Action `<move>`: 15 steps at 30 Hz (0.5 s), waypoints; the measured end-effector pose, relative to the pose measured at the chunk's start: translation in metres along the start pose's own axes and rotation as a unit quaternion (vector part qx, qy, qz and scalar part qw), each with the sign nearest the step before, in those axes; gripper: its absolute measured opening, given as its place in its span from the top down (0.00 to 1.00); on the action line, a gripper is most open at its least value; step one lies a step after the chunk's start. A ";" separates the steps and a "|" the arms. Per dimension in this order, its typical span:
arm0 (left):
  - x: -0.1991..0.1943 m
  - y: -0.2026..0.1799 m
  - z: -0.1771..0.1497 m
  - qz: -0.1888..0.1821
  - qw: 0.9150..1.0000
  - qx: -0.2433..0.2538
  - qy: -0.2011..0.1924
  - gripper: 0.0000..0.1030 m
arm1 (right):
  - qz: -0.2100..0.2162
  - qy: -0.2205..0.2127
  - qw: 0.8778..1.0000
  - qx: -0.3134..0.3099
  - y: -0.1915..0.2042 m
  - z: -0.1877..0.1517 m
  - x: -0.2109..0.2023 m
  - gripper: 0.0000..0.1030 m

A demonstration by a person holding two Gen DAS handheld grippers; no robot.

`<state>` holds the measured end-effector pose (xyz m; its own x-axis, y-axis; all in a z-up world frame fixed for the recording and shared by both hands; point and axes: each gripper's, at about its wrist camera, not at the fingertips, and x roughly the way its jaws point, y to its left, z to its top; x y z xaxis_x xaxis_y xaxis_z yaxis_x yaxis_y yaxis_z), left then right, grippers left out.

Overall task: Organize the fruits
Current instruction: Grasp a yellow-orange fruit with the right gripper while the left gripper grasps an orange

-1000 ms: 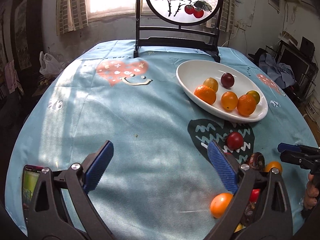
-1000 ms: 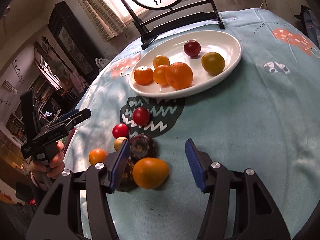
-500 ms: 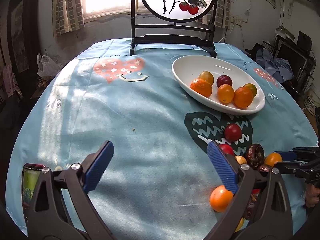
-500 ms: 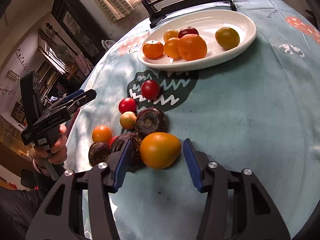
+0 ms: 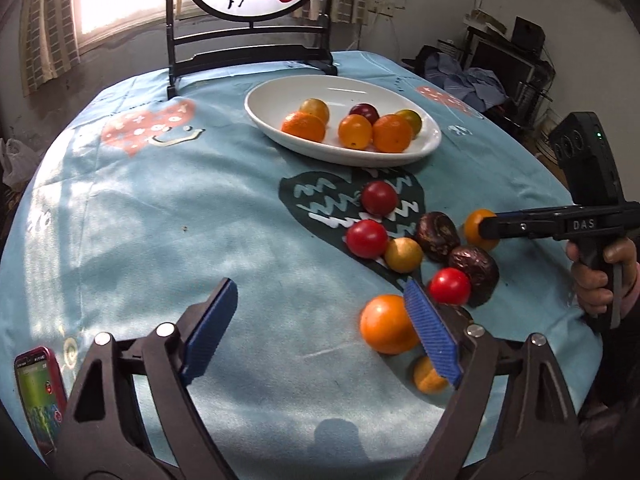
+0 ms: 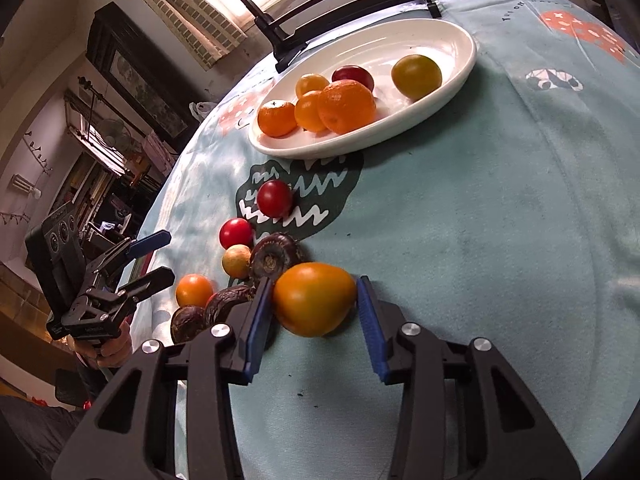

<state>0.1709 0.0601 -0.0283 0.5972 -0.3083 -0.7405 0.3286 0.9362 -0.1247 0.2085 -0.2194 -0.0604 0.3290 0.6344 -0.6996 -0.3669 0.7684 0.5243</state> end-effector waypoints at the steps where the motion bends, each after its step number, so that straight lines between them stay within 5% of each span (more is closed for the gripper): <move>1: 0.002 -0.001 -0.001 -0.009 1.000 0.001 0.005 0.23 | -0.002 0.002 1.000 -0.002 0.001 0.000 0.001 0.58; 7: 0.007 -0.003 -0.002 -0.057 0.998 -0.002 0.020 0.43 | -0.004 0.002 1.000 -0.002 0.001 0.001 0.002 0.58; 15: 0.024 -0.012 -0.008 -0.106 0.992 0.005 0.074 0.43 | -0.006 0.002 1.000 -0.004 0.001 0.000 0.002 0.58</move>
<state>0.1755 0.0432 -0.0499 0.4002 -0.4683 -0.7877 0.4429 0.8514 -0.2811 0.2090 -0.2169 -0.0612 0.3298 0.6250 -0.7075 -0.3709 0.7750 0.5118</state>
